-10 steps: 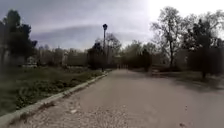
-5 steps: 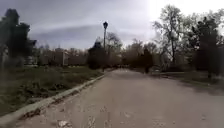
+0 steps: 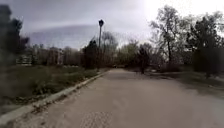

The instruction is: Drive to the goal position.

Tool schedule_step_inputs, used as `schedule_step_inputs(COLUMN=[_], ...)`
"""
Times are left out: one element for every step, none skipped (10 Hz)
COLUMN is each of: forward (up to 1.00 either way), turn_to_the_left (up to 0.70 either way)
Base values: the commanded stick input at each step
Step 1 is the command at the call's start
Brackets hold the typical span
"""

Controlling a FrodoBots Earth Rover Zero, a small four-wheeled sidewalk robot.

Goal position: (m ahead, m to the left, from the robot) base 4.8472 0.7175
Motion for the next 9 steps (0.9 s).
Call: schedule_step_inputs(forward=[0.70, 0.70, 0.70, 0.70, 0.70, 0.70, 0.70, 0.70, 0.70], turn_to_the_left=[0.00, 0.00, 0.00, 0.00, 0.00, 0.00, 0.00, 0.00, 0.00])
